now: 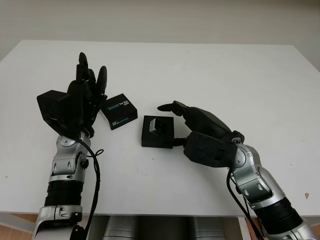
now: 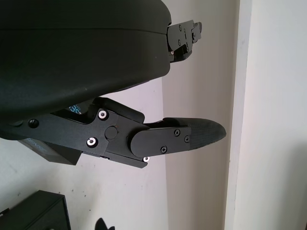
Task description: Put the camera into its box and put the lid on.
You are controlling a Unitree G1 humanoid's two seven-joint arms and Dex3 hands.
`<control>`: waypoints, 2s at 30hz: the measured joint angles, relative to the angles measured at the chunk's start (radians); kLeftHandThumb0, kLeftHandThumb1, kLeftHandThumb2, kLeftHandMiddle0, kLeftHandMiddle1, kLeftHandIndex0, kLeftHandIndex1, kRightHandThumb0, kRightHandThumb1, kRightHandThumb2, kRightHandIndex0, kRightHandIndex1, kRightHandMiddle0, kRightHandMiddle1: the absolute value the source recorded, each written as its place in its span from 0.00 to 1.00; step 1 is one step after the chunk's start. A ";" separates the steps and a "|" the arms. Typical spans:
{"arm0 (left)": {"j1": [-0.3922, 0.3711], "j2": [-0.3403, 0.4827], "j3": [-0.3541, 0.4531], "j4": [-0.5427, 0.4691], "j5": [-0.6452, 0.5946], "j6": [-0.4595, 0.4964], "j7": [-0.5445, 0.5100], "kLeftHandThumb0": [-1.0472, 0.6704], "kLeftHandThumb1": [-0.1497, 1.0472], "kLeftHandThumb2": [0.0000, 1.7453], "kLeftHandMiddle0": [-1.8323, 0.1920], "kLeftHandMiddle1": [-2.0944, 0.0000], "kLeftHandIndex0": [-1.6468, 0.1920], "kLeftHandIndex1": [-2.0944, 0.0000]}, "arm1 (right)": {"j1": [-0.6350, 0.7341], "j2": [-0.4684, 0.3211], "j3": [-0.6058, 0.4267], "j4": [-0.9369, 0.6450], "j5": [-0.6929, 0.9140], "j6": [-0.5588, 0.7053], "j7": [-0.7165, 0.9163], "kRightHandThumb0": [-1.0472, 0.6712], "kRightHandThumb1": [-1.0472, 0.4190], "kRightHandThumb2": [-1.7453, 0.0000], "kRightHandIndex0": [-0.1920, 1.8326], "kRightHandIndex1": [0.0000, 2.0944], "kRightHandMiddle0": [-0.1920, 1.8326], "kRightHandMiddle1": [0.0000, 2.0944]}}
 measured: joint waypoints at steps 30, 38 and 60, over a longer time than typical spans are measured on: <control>0.000 -0.001 0.000 0.000 0.001 0.000 -0.001 0.23 1.00 0.26 1.00 1.00 1.00 0.99 | 0.027 0.071 -0.070 0.035 0.043 -0.077 -0.174 0.23 0.11 0.97 0.24 0.05 0.24 0.33; 0.008 -0.001 0.001 -0.001 0.000 0.000 -0.002 0.23 1.00 0.25 1.00 1.00 1.00 1.00 | 0.046 0.097 -0.040 0.078 0.026 -0.142 -0.224 0.25 0.14 0.97 0.26 0.05 0.23 0.39; 0.030 0.000 0.002 -0.029 -0.002 0.017 -0.003 0.24 1.00 0.24 1.00 1.00 1.00 1.00 | 0.022 0.174 -0.010 0.231 -0.014 -0.190 -0.343 0.25 0.12 0.97 0.28 0.05 0.21 0.51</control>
